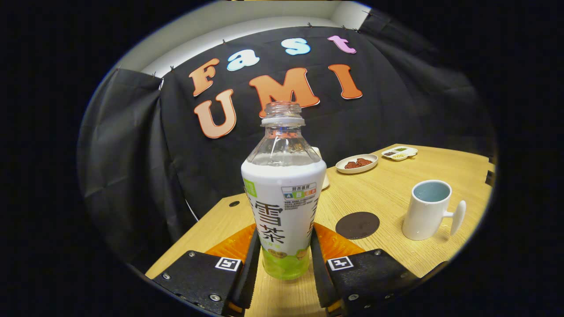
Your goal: Take the bottle from table, then pour the juice into the cup, finally place the bottle on the coaster
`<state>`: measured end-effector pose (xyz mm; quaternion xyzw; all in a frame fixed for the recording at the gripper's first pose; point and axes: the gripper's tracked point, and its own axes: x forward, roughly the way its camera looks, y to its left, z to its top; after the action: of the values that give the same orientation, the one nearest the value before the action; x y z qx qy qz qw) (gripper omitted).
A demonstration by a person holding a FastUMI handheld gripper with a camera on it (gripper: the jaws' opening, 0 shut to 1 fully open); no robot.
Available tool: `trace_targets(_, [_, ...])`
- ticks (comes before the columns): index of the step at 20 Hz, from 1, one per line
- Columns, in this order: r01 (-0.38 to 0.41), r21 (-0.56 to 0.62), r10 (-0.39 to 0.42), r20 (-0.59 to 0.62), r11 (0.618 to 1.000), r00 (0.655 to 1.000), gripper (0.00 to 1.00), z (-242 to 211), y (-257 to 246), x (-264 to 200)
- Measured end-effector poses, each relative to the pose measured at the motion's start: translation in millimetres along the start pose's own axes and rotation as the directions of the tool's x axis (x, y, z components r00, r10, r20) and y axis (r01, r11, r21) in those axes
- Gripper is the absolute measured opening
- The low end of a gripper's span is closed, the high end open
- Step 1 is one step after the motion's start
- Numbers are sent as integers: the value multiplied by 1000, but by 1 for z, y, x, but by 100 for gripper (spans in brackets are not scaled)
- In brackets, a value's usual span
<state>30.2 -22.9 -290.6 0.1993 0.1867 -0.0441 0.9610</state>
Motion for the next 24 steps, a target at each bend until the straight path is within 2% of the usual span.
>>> trace_targets(4, [-57, 175, 52, 30, 983, 998, 57, 20, 3, 6])
trace_targets(9, [-59, 370, 40, 57, 927, 998, 57, 35, -10, 14])
trace_targets(12, [-80, 500, 45, 81, 862, 996, 57, 43, -17, 15])
trace_targets(17, [-74, 630, 35, 75, 773, 997, 57, 37, -30, 21])
trace_targets(22, [-122, 778, 59, 109, 616, 992, 57, 41, -28, 18])
trace_targets(24, [-129, 816, 60, 116, 564, 991, 56, 42, -31, 22])
